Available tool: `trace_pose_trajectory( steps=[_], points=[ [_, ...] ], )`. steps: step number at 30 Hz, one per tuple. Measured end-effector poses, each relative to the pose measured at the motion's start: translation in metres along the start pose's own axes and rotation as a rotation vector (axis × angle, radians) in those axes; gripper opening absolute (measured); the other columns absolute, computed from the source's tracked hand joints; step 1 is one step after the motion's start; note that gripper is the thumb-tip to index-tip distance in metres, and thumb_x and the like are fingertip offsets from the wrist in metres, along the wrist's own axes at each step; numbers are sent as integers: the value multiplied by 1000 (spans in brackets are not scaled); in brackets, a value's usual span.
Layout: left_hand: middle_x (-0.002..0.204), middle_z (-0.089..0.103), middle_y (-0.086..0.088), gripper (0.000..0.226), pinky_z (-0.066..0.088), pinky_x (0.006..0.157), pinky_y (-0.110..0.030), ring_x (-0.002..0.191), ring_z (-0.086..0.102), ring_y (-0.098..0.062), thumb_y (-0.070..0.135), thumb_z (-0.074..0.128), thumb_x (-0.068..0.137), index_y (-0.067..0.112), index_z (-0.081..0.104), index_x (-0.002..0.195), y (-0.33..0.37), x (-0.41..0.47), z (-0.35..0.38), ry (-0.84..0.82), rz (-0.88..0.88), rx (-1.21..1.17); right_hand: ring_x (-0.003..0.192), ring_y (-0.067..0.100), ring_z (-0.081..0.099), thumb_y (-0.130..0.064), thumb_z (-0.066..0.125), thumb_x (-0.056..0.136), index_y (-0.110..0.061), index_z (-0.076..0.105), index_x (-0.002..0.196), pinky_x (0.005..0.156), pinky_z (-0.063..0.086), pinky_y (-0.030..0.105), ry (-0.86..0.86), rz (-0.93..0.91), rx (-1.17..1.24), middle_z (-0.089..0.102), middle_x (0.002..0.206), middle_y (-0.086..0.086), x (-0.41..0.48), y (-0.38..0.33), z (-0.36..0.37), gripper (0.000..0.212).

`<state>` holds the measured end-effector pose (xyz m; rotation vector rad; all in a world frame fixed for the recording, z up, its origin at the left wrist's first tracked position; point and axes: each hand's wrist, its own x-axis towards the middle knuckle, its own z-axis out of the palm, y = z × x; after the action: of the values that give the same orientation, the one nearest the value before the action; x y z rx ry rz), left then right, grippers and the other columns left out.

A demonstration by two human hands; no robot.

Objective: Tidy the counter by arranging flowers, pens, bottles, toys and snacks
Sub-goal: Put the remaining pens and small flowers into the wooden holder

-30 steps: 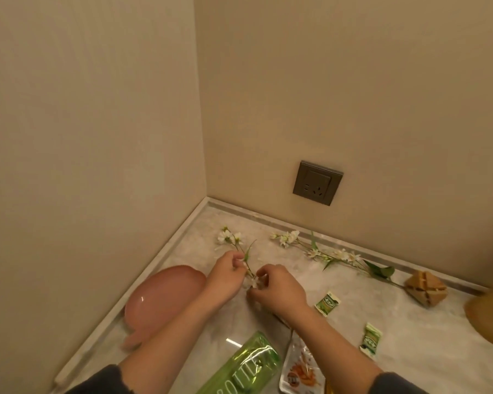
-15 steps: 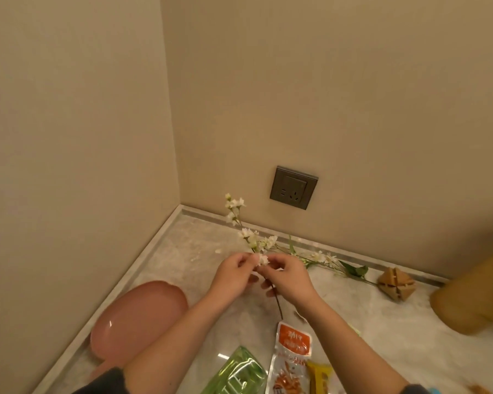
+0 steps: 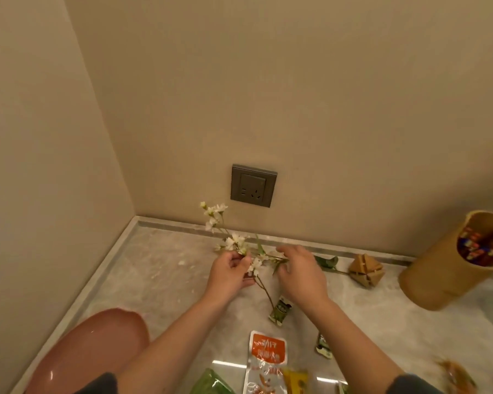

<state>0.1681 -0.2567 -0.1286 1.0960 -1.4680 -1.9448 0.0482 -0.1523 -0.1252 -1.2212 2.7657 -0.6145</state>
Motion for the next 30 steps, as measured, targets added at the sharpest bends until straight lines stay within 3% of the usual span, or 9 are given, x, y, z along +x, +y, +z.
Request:
trace_pose_trajectory(
  steps=[3, 6, 13, 21, 24, 27, 30],
  points=[
    [99, 63, -13, 9, 56, 54, -22, 78, 65, -20, 9, 60, 92, 9, 52, 96, -4, 4, 4, 19, -44, -35, 124, 22, 44, -16, 50, 88, -26, 49, 136, 93, 48, 36, -98, -23, -169, 50, 131, 0, 11, 7, 7, 50],
    [104, 63, -17, 12, 56, 55, -21, 84, 66, -24, 8, 61, 92, 7, 51, 99, -5, 6, 5, 9, -55, -32, 118, 24, 45, -15, 56, 85, -25, 53, 131, 86, 50, 35, -173, -58, -302, 48, 124, 3, 18, 7, 12, 46],
    [109, 64, -14, 16, 58, 61, -22, 87, 67, -23, 7, 58, 94, 4, 52, 109, 0, 1, 1, 1, -21, -10, 107, 24, 51, -9, 55, 86, -20, 57, 115, 67, 43, 33, -159, -111, -323, 50, 115, 3, 19, 1, 9, 31],
    [103, 65, -5, 14, 58, 62, -25, 80, 68, -12, 6, 57, 93, 18, 55, 100, 31, -22, 9, -82, 177, -27, 89, 19, 55, -20, 46, 96, -20, 58, 102, 66, 47, 35, 163, -28, 122, 57, 99, -1, 28, -24, -44, 13],
    [101, 67, -2, 15, 58, 65, -27, 83, 68, -10, 8, 59, 93, 20, 56, 101, 45, -32, 14, -82, 308, -8, 83, 22, 59, -23, 47, 96, -21, 56, 98, 64, 47, 36, 138, 104, 261, 63, 92, 0, 27, -24, -65, 9],
    [99, 68, 3, 12, 56, 66, -23, 86, 69, -9, 12, 60, 93, 21, 57, 101, 60, -43, 21, -71, 390, -14, 87, 21, 61, -21, 50, 96, -18, 57, 103, 79, 54, 46, 86, 194, 451, 64, 96, 3, 19, -20, -84, 10],
    [100, 67, 5, 11, 57, 69, -25, 89, 69, -12, 16, 60, 93, 24, 57, 99, 71, -52, 33, -99, 419, 18, 89, 21, 64, -15, 57, 93, -15, 58, 102, 84, 55, 47, 89, 223, 659, 65, 96, 4, 6, -16, -104, 9]
  ],
)
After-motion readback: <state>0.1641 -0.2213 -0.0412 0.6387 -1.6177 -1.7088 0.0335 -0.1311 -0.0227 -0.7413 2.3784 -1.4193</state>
